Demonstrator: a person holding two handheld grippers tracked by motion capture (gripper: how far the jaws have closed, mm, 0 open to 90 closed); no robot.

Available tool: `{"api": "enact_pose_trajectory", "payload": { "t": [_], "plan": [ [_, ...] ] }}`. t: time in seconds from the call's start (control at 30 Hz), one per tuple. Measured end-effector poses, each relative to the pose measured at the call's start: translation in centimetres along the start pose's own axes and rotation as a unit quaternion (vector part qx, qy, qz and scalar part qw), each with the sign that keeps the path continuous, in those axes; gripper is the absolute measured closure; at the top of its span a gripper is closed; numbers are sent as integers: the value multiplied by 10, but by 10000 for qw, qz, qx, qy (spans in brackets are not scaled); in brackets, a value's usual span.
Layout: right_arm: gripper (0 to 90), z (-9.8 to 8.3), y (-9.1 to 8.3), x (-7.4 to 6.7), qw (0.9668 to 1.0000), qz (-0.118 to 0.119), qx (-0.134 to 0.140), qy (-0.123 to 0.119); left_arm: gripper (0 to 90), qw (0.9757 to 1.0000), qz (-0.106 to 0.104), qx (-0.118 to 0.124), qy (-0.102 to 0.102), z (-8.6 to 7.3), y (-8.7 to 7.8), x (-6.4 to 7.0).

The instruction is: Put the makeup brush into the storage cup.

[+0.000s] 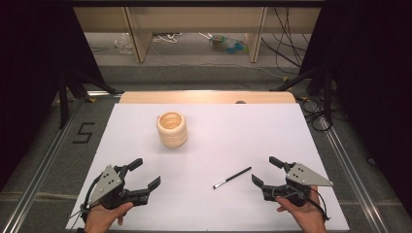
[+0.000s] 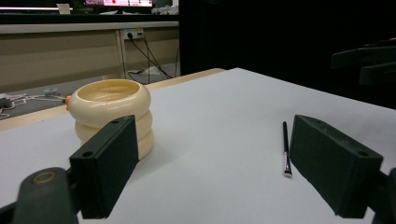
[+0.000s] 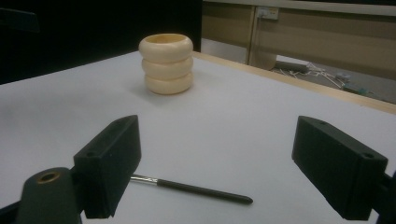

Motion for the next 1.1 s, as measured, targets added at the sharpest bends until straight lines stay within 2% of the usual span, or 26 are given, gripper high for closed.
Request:
{"api": "enact_pose_trajectory", "payload": {
  "t": [0.27, 0.3, 0.33, 0.5, 0.53, 0.6, 0.7, 0.77, 0.87, 1.0, 1.1],
  "plan": [
    [168, 0, 1, -1, 10000, 62, 8, -25, 158, 10000, -5, -20, 71, 0, 0, 0],
    [168, 0, -1, -1, 9998, 68, -165, -60, 159, 10000, -16, -22, 83, 0, 0, 0],
    [168, 0, 3, -2, 9999, 102, 14, -23, 158, 10000, -18, -31, 91, 0, 0, 0],
    [159, 0, 3, -2, 9998, 90, -88, -129, 159, 10000, -18, -34, 88, 0, 0, 0],
    [158, 0, 5, -3, 9996, 252, -44, -101, 159, 10000, -10, -38, 84, 0, 0, 0],
    [158, 0, 6, -5, 9989, 329, -236, -226, 159, 10000, -4, -33, 35, 0, 1, 0],
    [156, 2, 9, -6, 9979, 422, -247, -435, 159, 10000, -5, -45, 49, -1, 1, 0],
    [157, 3, 11, -7, 9972, 538, -285, -429, 159, 10000, -10, -43, 65, -1, 1, -1],
    [157, 6, 17, -9, 9957, 585, -364, -612, 158, 10000, -5, -46, 56, -1, 1, -1],
    [158, 11, 24, -10, 9908, 819, -615, -881, 159, 10000, 13, -63, 64, -1, 2, -1],
    [159, 16, 30, -10, 9868, 895, -776, -1103, 159, 9999, 18, -80, 65, -1, 2, -1]
  ]
}}
Point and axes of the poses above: each handheld gripper's, and its own axes: y roughly forward along the jaws, z roughly out of its top, x roughly to its right, the point moved 2 cm from there along y, roughly forward along the jaws, and after that the axes turned 11 degrees about -y, right-handed, at the moved point
